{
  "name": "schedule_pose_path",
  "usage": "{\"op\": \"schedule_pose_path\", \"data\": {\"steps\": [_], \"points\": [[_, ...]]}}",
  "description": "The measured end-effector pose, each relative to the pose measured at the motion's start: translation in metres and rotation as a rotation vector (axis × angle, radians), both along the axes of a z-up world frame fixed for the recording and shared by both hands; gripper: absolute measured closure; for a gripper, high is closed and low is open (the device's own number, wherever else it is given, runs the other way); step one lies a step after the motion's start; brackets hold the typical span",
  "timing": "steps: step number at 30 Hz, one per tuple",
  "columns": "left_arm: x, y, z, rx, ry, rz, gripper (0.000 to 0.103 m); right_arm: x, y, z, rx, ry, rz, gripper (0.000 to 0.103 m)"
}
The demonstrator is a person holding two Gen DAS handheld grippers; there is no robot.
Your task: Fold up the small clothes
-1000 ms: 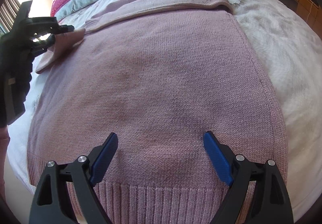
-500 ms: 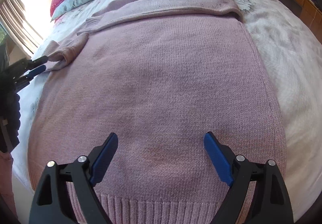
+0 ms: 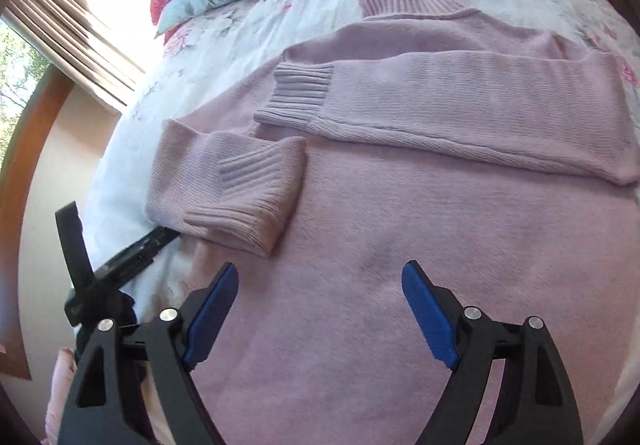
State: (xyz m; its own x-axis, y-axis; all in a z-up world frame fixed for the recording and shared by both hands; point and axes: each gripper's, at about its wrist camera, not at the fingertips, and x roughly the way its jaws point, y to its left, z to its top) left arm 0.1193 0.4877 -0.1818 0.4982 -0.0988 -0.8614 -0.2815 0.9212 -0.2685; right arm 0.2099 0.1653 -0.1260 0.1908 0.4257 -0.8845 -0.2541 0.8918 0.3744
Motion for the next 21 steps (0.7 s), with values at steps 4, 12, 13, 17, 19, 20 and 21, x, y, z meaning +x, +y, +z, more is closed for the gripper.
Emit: {"op": "schedule_pose_path", "data": {"steps": [4,12,13,17,19,20,21], "points": [[-0.008,0.003,0.002,-0.028,-0.027,-0.013,0.053,0.032,0.035,-0.021,0.019,0.087,-0.002,0.029],[-0.014,0.008,0.01,-0.074,-0.036,-0.004,0.053,0.043,0.053,-0.05,0.054,0.146,0.004,0.083],[-0.013,0.008,0.011,-0.068,-0.036,-0.004,0.052,0.042,0.054,-0.047,0.046,0.126,0.02,0.086],[-0.008,0.011,0.017,-0.065,-0.041,0.025,0.052,0.04,0.039,-0.028,0.049,0.058,0.034,0.09],[-0.007,0.01,0.022,-0.065,-0.053,0.035,0.052,0.043,0.025,-0.014,0.051,0.023,0.019,0.09],[-0.006,0.009,0.025,-0.061,-0.062,0.037,0.052,0.044,0.016,-0.006,0.049,0.004,0.011,0.09],[-0.005,0.008,0.028,-0.059,-0.071,0.036,0.052,0.044,0.006,0.002,0.04,-0.02,0.0,0.09]]}}
